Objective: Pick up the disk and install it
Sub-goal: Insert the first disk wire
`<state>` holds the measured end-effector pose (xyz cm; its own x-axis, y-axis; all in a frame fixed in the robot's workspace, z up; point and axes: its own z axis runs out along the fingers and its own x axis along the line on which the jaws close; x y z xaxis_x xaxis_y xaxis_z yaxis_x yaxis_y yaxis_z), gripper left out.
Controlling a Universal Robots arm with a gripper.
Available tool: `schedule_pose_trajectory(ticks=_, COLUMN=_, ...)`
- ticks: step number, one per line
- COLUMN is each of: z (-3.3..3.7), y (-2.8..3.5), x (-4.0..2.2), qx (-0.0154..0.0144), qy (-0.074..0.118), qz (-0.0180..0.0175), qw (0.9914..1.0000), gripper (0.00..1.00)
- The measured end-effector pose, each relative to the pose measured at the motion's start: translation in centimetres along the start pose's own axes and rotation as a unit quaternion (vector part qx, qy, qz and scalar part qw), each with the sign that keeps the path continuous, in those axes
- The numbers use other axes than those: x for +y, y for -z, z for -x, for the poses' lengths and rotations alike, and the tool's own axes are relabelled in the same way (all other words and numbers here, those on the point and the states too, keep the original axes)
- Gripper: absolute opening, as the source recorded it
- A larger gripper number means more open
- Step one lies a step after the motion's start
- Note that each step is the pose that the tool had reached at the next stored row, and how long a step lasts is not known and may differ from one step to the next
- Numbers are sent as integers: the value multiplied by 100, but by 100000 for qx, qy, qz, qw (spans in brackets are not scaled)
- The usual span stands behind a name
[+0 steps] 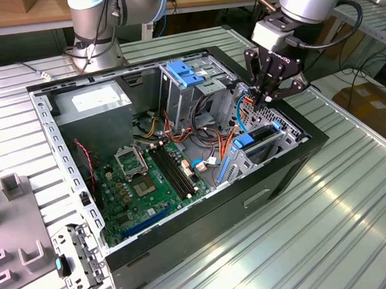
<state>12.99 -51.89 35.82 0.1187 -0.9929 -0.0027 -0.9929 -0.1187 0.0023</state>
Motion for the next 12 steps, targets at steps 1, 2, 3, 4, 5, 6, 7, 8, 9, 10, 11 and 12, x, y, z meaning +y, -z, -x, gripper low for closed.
schedule_pose_trajectory(ticks=1, z=0, y=-3, x=0, qx=-2, qy=-629, qz=0, qw=99998, gripper=17)
schedule_pose_trajectory(ticks=2, z=0, y=-9, x=0, qx=-10, qy=-2086, qz=0, qw=99978, gripper=17)
schedule_pose_trajectory(ticks=3, z=-10, y=-11, x=2, qx=-20, qy=-2795, qz=14, qw=99961, gripper=17)
schedule_pose_trajectory(ticks=4, z=-56, y=-11, x=7, qx=-15, qy=-3097, qz=28, qw=99952, gripper=17)
schedule_pose_trajectory(ticks=5, z=-107, y=-11, x=13, qx=-19, qy=-3110, qz=29, qw=99952, gripper=17)
schedule_pose_trajectory(ticks=6, z=-150, y=-10, x=18, qx=-14, qy=-3111, qz=28, qw=99952, gripper=17)
schedule_pose_trajectory(ticks=7, z=-202, y=-13, x=24, qx=-33, qy=-3109, qz=27, qw=99952, gripper=17)
schedule_pose_trajectory(ticks=8, z=-215, y=-14, x=28, qx=-25, qy=-3106, qz=27, qw=99952, gripper=17)
schedule_pose_trajectory(ticks=9, z=-218, y=-16, x=34, qx=-26, qy=-3114, qz=28, qw=99951, gripper=17)
schedule_pose_trajectory(ticks=10, z=-219, y=-18, x=48, qx=-19, qy=-3112, qz=27, qw=99952, gripper=17)
schedule_pose_trajectory(ticks=11, z=-231, y=-25, x=85, qx=-23, qy=-3117, qz=26, qw=99951, gripper=17)
schedule_pose_trajectory(ticks=12, z=-235, y=-28, x=106, qx=-17, qy=-3110, qz=27, qw=99952, gripper=17)
